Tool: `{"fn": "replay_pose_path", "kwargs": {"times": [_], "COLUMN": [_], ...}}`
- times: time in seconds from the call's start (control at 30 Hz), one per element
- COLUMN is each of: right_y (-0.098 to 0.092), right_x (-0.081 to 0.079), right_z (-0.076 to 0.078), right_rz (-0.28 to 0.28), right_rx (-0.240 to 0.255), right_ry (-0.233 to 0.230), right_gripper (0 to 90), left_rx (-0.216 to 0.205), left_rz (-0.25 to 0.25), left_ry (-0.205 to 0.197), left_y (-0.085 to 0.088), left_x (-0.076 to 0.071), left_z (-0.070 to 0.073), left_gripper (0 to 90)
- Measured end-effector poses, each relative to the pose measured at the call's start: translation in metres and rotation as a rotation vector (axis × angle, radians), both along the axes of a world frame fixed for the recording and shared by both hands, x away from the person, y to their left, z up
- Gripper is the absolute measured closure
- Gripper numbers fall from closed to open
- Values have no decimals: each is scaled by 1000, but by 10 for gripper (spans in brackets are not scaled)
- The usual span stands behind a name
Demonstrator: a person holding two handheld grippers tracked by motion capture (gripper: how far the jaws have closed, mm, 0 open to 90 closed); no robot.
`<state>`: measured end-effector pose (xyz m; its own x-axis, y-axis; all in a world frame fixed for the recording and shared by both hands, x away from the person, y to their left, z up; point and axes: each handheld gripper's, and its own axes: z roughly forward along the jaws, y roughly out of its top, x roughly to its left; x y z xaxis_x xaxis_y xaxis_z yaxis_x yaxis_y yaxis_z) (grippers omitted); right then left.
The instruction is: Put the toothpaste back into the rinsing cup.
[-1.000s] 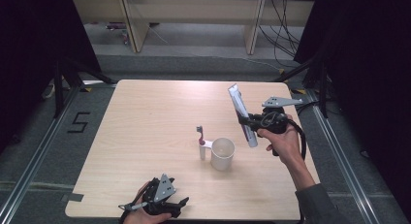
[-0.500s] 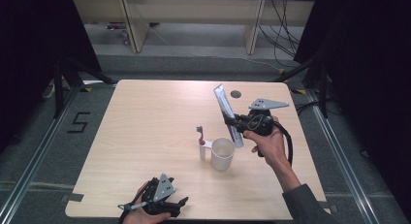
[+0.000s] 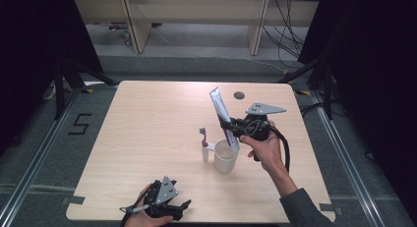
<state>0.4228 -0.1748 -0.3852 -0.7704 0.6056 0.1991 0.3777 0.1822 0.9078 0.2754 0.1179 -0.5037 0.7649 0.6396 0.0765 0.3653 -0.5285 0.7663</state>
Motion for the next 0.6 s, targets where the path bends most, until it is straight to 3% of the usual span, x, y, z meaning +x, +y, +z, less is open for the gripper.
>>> {"fn": "replay_pose_path", "kwargs": {"times": [0.6], "right_y": [8], "right_x": [-4], "right_z": [-24], "right_rz": [20], "right_rx": [-3], "right_ry": [11], "right_gripper": [766], "left_rx": [3], "left_rz": [0], "left_ry": [1], "left_y": [0], "left_x": [0], "left_z": [0], "left_gripper": [218]}}
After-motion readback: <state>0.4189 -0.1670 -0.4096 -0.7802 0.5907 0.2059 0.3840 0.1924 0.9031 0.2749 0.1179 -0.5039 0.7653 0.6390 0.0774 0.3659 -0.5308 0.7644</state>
